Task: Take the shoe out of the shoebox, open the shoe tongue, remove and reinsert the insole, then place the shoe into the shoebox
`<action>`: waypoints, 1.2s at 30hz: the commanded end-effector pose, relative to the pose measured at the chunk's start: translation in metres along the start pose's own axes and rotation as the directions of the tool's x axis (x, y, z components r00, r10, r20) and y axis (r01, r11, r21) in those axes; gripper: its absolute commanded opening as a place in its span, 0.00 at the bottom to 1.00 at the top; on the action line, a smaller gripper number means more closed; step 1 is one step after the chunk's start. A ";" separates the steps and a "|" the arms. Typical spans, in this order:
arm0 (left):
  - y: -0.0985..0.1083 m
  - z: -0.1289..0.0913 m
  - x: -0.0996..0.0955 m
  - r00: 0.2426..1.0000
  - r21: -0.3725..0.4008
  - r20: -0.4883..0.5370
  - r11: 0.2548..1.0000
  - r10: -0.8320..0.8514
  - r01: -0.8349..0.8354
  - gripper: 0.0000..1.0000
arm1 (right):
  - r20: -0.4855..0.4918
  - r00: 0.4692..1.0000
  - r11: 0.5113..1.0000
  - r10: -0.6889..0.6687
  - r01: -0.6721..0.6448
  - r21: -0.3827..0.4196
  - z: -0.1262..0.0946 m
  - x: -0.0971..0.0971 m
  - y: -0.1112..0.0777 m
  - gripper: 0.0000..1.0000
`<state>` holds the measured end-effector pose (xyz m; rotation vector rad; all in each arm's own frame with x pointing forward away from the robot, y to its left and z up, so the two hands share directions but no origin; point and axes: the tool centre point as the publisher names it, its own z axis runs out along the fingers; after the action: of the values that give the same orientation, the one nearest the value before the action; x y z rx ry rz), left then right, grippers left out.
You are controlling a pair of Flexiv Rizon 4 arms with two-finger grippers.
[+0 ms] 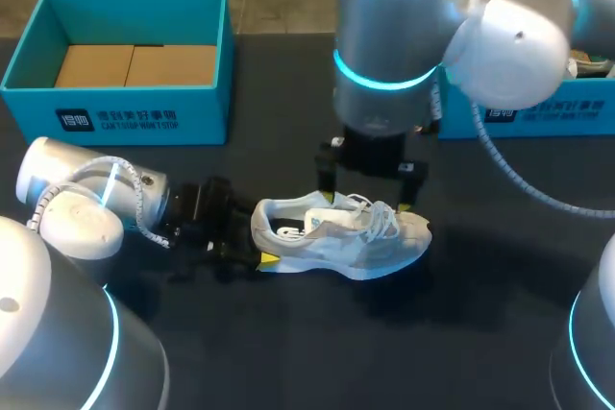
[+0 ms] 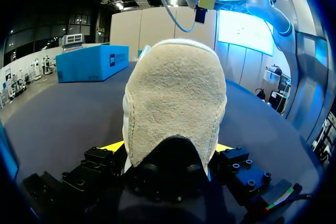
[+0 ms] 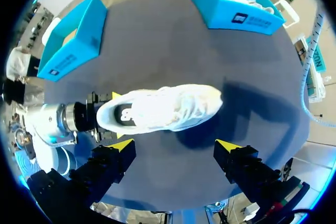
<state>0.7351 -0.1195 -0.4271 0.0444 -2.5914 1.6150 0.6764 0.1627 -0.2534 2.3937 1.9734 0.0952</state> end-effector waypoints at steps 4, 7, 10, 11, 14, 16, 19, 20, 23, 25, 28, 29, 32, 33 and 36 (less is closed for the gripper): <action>0.003 0.004 -0.004 1.000 -0.003 0.000 1.000 0.000 0.000 0.00 | 0.032 0.999 1.000 0.005 -0.005 -0.004 0.018 0.053 -0.016 1.00; 0.003 0.004 -0.004 1.000 -0.003 0.000 1.000 0.000 0.000 0.00 | 0.035 0.999 1.000 -0.005 0.005 0.007 0.022 0.060 -0.021 1.00; 0.003 0.004 -0.004 1.000 -0.003 0.000 1.000 0.000 0.000 0.00 | 0.003 1.000 1.000 -0.019 0.019 0.020 0.024 0.064 -0.023 1.00; 0.003 0.004 -0.004 1.000 -0.003 0.000 1.000 0.000 0.000 0.00 | 0.003 1.000 1.000 -0.019 0.019 0.020 0.024 0.064 -0.023 1.00; 0.003 0.004 -0.004 1.000 -0.003 0.000 1.000 0.000 0.000 0.00 | 0.003 1.000 1.000 -0.019 0.019 0.020 0.024 0.064 -0.023 1.00; 0.003 0.004 -0.004 1.000 -0.003 0.000 1.000 0.000 0.000 0.00 | 0.003 1.000 1.000 -0.019 0.019 0.020 0.024 0.064 -0.023 1.00; 0.003 0.004 -0.004 1.000 -0.003 0.000 1.000 0.000 0.000 0.00 | 0.003 1.000 1.000 -0.019 0.019 0.020 0.024 0.064 -0.023 1.00; 0.003 0.004 -0.004 1.000 -0.003 0.000 1.000 0.000 0.000 0.00 | 0.003 1.000 1.000 -0.019 0.019 0.020 0.024 0.064 -0.023 1.00; 0.003 0.004 -0.004 1.000 -0.003 0.000 1.000 0.000 0.000 0.00 | 0.003 1.000 1.000 -0.019 0.019 0.020 0.024 0.064 -0.023 1.00; 0.003 0.004 -0.004 1.000 -0.003 0.000 1.000 0.000 0.000 0.00 | 0.003 1.000 1.000 -0.019 0.019 0.020 0.024 0.064 -0.023 1.00; 0.003 0.004 -0.004 1.000 -0.003 0.000 1.000 0.000 0.000 0.00 | 0.003 1.000 1.000 -0.019 0.019 0.020 0.024 0.064 -0.023 1.00; 0.003 0.004 -0.004 1.000 -0.003 0.000 1.000 0.000 0.000 0.00 | 0.003 1.000 1.000 -0.019 0.019 0.020 0.024 0.064 -0.023 1.00; 0.003 0.004 -0.004 1.000 -0.003 0.000 1.000 0.000 0.000 0.00 | 0.003 1.000 1.000 -0.019 0.019 0.020 0.024 0.064 -0.023 1.00; 0.003 0.004 -0.004 1.000 -0.003 0.000 1.000 0.000 0.000 0.00 | 0.003 1.000 1.000 -0.019 0.019 0.020 0.024 0.064 -0.023 1.00; 0.003 0.004 -0.004 1.000 -0.003 0.000 1.000 0.000 0.000 0.00 | 0.003 1.000 1.000 -0.019 0.019 0.020 0.024 0.064 -0.023 1.00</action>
<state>0.7351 -0.1195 -0.4270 0.0446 -2.5915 1.6151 0.6726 0.2202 -0.2755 2.3067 2.1288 0.0876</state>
